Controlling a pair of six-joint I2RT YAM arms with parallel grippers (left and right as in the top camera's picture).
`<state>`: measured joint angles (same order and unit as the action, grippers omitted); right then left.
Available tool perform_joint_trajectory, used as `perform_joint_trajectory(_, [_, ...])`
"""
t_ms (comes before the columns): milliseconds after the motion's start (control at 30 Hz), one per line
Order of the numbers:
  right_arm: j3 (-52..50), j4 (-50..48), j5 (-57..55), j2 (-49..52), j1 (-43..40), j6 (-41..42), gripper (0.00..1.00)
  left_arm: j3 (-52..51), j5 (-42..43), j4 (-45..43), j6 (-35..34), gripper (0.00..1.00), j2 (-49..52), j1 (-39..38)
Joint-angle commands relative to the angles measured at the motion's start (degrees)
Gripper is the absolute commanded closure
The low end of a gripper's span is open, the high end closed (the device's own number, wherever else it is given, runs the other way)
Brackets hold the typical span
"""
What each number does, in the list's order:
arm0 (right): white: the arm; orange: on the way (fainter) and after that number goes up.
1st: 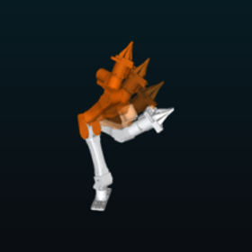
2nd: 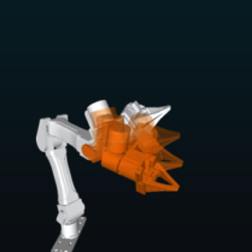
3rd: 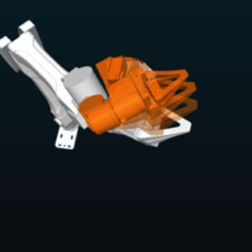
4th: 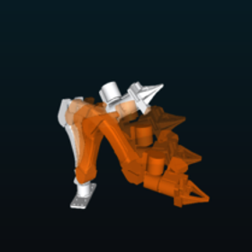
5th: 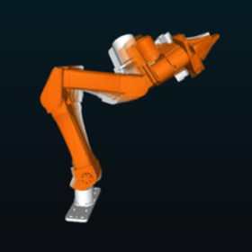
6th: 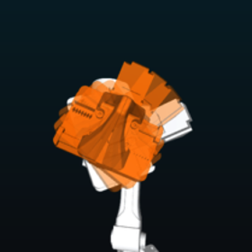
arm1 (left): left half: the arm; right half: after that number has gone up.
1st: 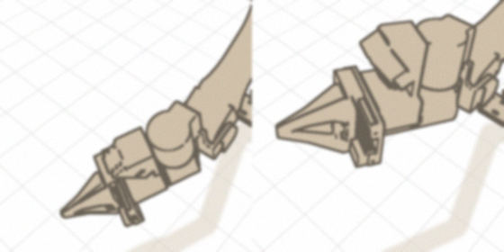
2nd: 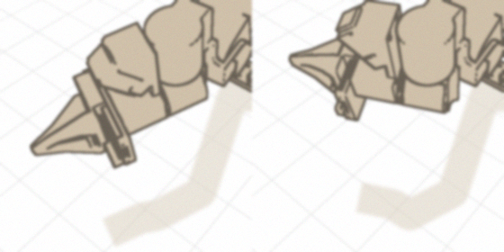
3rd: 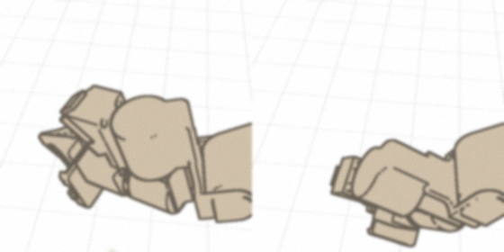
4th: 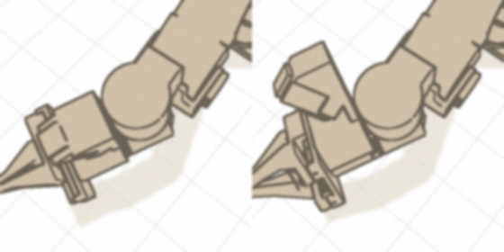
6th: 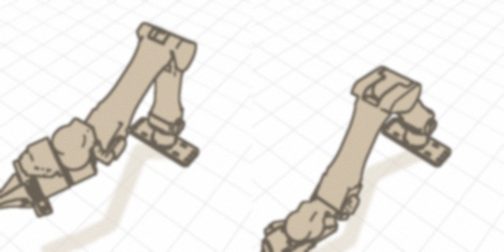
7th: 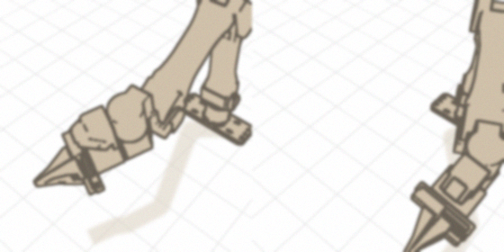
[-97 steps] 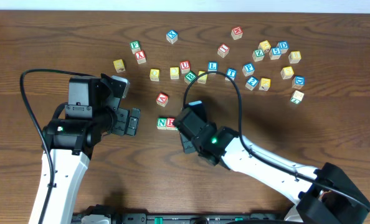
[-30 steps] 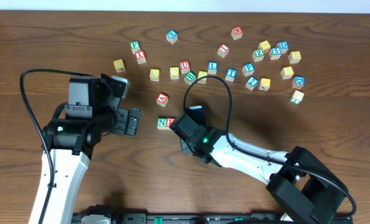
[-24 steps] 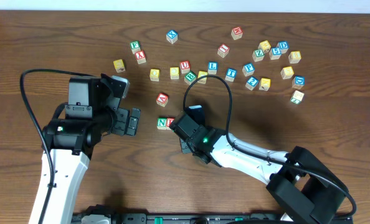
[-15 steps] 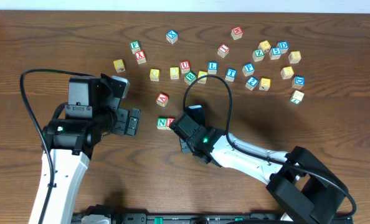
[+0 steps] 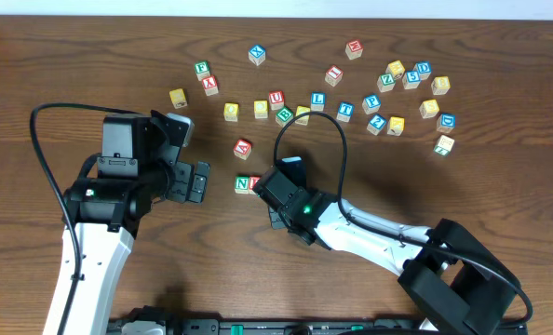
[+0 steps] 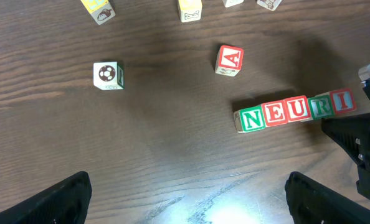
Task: Spell out NEURIPS
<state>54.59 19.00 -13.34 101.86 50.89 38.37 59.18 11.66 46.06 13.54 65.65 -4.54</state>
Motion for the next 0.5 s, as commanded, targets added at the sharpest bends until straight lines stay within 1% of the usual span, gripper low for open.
perform_joint_trajectory(0, [-0.39,-0.26,-1.33,0.46,-0.44,-0.31,0.99,1.53,-0.55,-0.02,0.35,0.02,-0.07,0.24])
perform_joint_trajectory(467, [-0.39,-0.68,-2.21,0.48,-0.44,-0.74,0.99,1.53,-0.55,-0.02,0.35,0.02,-0.07,0.24])
